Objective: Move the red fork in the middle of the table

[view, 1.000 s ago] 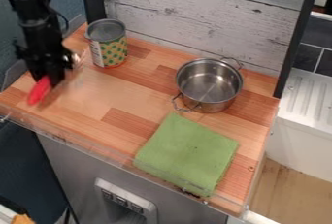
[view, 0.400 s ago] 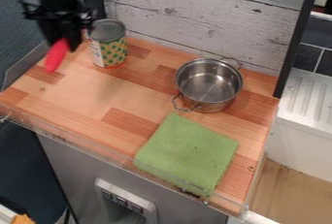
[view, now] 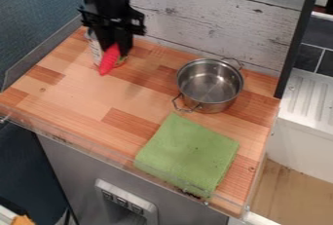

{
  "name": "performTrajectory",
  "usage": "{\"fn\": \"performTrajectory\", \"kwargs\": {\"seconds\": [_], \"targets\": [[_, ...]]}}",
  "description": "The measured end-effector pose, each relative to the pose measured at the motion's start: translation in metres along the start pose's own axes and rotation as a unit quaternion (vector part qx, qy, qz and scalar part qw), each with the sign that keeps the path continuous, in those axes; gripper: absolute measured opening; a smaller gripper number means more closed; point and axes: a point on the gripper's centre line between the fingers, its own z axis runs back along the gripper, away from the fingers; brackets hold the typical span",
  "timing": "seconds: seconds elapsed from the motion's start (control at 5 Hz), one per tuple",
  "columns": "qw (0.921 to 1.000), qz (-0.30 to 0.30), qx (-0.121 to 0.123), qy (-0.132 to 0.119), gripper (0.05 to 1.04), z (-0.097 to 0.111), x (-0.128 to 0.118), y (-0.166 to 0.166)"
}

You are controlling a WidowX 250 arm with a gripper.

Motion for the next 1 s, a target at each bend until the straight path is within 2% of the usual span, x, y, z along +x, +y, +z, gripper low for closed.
{"fn": "performTrajectory", "kwargs": {"seconds": [0.2,0.4,0.8,1.0], "targets": [[0.9997,-0.022,-0.008,0.01,0.367,-0.017,0.014,-0.009],[0.9985,-0.043,-0.014,0.03,0.367,-0.035,0.016,-0.022],[0.9976,-0.064,-0.012,0.026,0.367,-0.04,0.027,-0.04],[0.9968,-0.069,-0.01,0.039,0.367,-0.051,0.024,-0.054]]}}
